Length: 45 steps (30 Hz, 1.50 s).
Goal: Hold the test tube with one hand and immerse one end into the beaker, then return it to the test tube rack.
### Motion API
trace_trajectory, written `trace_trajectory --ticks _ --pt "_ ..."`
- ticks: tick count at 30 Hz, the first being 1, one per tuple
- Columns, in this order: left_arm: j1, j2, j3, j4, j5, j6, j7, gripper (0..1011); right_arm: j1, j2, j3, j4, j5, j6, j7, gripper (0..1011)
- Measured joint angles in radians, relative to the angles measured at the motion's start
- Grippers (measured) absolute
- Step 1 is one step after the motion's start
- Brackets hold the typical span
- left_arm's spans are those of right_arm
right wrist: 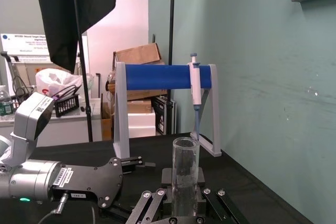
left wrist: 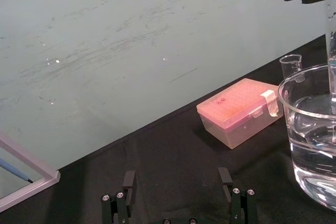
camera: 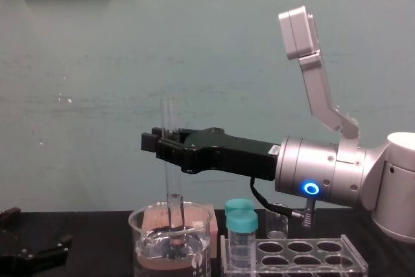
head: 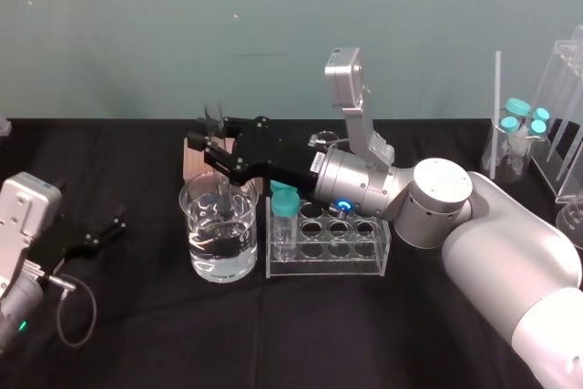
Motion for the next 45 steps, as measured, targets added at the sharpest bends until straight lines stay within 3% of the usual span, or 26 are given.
trace_trajectory --ticks 45 --pt "0.000 0.000 0.000 0.000 0.000 0.000 0.000 1000 -0.024 0.011 0.001 -0.046 0.000 0.010 -0.018 241"
